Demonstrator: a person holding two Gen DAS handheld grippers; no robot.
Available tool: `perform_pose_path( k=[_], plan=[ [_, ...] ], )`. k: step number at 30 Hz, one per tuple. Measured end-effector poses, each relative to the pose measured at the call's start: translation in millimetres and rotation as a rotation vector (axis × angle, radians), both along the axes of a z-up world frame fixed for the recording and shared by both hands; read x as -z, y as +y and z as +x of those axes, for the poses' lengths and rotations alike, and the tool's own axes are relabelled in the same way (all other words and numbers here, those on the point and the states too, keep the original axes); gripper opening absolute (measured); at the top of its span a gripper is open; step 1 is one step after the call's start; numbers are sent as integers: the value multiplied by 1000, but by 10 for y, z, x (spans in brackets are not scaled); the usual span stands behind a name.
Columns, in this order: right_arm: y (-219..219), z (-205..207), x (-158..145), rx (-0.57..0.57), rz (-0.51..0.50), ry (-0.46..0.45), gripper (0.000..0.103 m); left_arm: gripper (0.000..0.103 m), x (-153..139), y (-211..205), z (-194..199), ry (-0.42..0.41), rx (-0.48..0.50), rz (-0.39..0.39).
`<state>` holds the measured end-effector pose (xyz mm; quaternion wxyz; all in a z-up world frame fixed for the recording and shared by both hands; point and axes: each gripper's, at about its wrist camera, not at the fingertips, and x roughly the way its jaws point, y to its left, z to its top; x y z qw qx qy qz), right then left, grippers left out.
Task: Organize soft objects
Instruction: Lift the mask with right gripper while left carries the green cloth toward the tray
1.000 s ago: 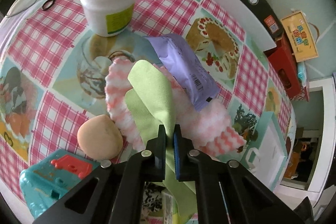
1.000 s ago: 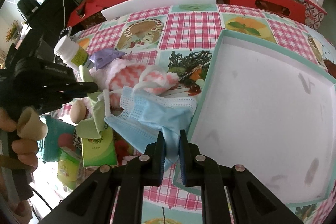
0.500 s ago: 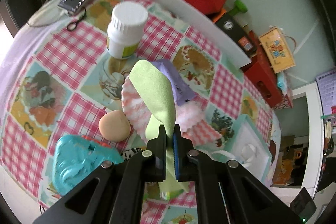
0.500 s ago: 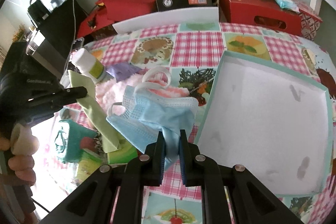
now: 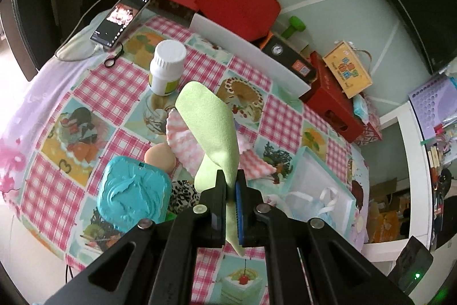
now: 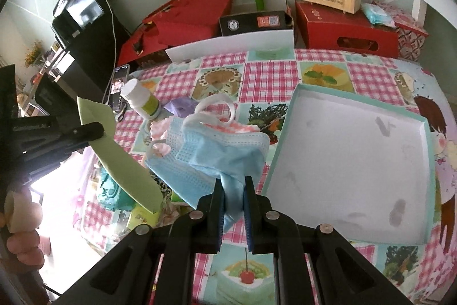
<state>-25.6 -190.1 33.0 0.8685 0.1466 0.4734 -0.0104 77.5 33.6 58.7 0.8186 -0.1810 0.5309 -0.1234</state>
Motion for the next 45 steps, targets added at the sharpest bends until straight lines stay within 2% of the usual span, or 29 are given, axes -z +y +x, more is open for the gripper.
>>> perform_pose_path(
  k=[8, 19, 28, 38, 45],
  plan=[
    [-93, -216, -207, 22, 9, -49, 12, 5, -242, -102, -204, -39, 30, 33],
    [-462, -425, -175, 104, 23, -52, 12, 5, -316, -553, -355, -58, 128, 91],
    [-1029, -638, 83, 239, 22, -4, 12, 5, -107, -1086, -425, -32, 241, 130],
    [-1705, -898, 491, 406, 48, 61, 12, 5, 123, -1873, -408, -37, 396, 171],
    [-2050, -983, 776, 477, 61, 106, 12, 5, 333, -2389, -347, -35, 490, 221]
  ],
)
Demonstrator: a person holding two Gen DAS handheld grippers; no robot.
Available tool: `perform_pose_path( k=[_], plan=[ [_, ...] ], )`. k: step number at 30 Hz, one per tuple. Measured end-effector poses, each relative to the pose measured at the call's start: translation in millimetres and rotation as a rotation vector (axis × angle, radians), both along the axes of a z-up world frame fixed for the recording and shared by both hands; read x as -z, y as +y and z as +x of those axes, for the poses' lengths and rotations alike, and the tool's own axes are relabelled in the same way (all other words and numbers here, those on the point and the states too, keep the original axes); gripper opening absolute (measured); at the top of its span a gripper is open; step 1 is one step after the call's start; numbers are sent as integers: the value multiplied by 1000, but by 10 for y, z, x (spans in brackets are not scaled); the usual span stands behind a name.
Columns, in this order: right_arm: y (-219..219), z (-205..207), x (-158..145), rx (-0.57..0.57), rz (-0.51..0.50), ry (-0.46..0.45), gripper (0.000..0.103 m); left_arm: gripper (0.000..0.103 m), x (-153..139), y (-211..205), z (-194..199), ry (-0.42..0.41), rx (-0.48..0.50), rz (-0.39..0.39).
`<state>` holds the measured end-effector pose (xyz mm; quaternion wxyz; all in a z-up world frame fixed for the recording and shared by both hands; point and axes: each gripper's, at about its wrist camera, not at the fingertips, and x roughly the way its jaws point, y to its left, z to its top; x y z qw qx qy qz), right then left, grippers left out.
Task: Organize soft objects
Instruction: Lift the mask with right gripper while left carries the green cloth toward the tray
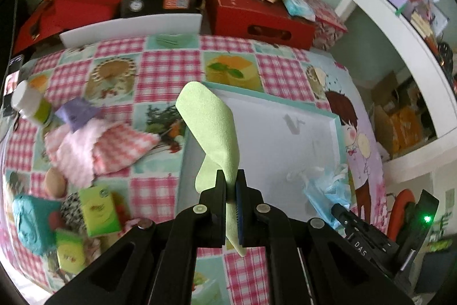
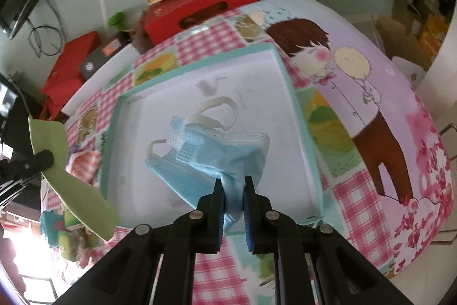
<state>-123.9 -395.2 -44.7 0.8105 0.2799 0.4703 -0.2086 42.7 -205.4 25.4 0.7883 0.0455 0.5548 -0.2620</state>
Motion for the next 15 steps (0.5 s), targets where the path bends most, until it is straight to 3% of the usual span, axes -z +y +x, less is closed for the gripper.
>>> perform_pose_path(
  k=[15],
  plan=[
    [-259, 178, 436, 9, 6, 67, 12, 5, 667, -593, 253, 22, 86, 181]
  ],
)
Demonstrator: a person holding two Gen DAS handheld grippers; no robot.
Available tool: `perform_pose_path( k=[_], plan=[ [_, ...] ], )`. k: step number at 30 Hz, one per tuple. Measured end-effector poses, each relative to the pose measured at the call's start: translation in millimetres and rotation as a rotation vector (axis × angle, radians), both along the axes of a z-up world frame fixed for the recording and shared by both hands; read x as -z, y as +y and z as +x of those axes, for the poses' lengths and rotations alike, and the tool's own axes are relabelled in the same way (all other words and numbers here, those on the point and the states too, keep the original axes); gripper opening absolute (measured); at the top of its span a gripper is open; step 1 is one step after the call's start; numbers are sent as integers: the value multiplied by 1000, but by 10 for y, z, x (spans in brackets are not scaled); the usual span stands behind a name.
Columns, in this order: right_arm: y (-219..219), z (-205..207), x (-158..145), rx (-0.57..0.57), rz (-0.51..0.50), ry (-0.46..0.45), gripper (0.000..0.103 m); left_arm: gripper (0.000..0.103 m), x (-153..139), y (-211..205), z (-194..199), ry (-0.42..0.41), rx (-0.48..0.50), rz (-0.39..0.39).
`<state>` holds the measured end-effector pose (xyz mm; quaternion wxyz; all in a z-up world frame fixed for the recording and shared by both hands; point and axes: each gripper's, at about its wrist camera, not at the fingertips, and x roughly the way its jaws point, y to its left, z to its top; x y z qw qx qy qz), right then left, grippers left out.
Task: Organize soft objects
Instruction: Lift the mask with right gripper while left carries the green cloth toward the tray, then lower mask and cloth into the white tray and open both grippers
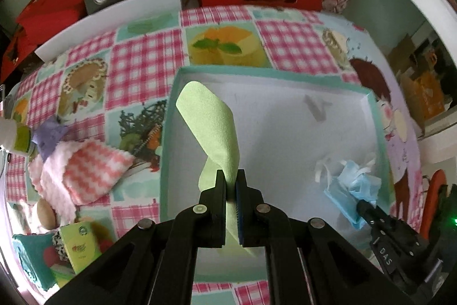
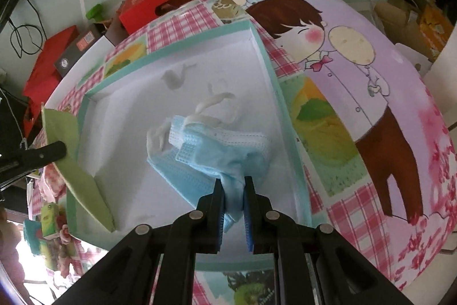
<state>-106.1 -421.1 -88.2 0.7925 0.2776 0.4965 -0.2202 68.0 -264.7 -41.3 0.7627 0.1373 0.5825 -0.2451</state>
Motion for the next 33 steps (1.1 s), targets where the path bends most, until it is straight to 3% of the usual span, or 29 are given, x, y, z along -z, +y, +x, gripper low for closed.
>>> perform_pose_path(
  k=[7, 14, 16, 18, 20, 22, 25, 28, 33],
  plan=[
    [40, 114, 27, -30, -32, 16, 16, 6, 326, -154, -2, 54, 14, 43],
    [88, 166, 16, -52, -53, 25, 16, 7, 358, -134, -27, 90, 8, 24],
    [95, 157, 4, -51, -49, 22, 16, 13, 322, -79, -34, 100, -6, 16],
    [108, 150, -12, -54, -50, 22, 18, 36, 267, 12, -40, 110, -25, -1],
    [120, 149, -34, -59, -44, 18, 30, 46, 190, 63, -59, 100, -39, -18],
    [143, 148, -66, -64, -47, 14, 35, 48, 124, 124, -74, 87, -48, -28],
    [175, 130, -120, -69, -58, 15, 37, 60, 16, 234, -95, 75, -66, -50],
    [213, 109, -178, -71, -62, 11, 51, 68, -70, 323, -138, 52, -83, -63],
    [315, 90, -272, -94, -77, 11, 63, 86, -167, 536, -199, 31, -118, -70]
  ],
)
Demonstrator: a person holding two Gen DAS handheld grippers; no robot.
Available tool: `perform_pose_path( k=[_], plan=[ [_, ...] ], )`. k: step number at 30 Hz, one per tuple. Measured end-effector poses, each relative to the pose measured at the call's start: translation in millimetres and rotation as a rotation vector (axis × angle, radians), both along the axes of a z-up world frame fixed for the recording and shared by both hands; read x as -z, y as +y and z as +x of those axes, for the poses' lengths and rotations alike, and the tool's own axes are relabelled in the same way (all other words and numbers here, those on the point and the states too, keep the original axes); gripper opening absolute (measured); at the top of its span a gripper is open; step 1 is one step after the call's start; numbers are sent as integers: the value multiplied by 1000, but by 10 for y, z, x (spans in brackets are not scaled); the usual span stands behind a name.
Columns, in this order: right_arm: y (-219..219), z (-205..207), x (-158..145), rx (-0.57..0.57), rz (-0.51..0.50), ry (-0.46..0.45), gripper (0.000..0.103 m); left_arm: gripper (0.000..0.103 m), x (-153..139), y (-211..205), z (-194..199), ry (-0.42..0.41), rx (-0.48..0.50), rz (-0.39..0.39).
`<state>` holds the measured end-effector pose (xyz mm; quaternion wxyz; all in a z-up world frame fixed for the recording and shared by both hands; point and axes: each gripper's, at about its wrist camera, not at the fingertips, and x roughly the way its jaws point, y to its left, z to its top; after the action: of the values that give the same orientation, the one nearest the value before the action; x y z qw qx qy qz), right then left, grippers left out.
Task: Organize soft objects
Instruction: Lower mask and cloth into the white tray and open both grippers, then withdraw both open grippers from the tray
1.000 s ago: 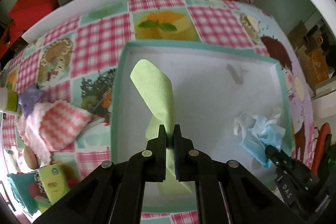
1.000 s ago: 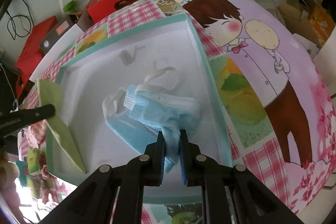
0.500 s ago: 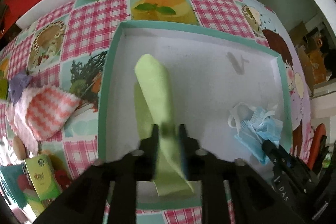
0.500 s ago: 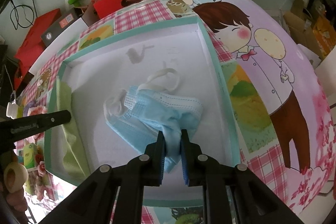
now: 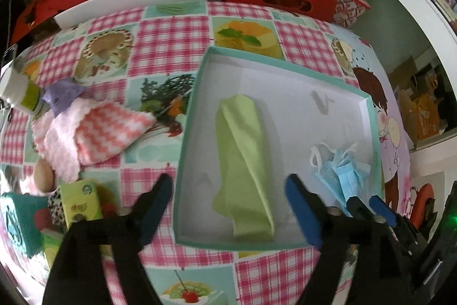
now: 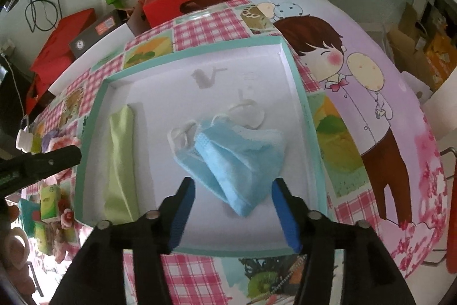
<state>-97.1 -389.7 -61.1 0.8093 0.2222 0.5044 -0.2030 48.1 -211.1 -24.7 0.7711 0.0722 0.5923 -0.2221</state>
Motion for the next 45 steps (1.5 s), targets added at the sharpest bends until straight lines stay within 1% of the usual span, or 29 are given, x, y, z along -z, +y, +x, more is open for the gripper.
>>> perform_pose_path(
  k=[2, 3, 6, 10, 11, 12, 13, 19, 31, 39, 45],
  plan=[
    [35, -16, -30, -6, -3, 1, 68, 88, -48, 90, -34, -13, -12, -3],
    [50, -22, -41, -8, -6, 2, 70, 91, -35, 52, -31, -19, -16, -4],
    [104, -50, -101, -15, -21, 6, 76, 98, -92, 137, -87, -52, -32, 1],
    [168, -83, -174, -23, -43, 9, 90, 98, -137, 244, -133, -51, -44, -5],
    [190, -93, -199, -25, -55, 8, 97, 98, -154, 275, -150, -53, -48, -8],
    [205, -101, -217, -26, -64, 7, 101, 98, -168, 304, -166, -55, -51, -12],
    [222, -112, -239, -27, -74, 4, 103, 98, -186, 335, -183, -59, -53, -14],
    [331, -156, -364, -38, -112, -3, 103, 98, -258, 473, -242, -75, -60, -16],
    [529, -190, -477, -61, -115, -7, 103, 98, -396, 792, -317, -114, -104, -53],
    [708, -193, -513, -90, -128, 0, 103, 98, -408, 1088, -364, -113, -154, -66],
    [897, -151, -490, -133, -123, 10, 103, 98, -377, 1360, -432, -97, -195, -77]
  ],
)
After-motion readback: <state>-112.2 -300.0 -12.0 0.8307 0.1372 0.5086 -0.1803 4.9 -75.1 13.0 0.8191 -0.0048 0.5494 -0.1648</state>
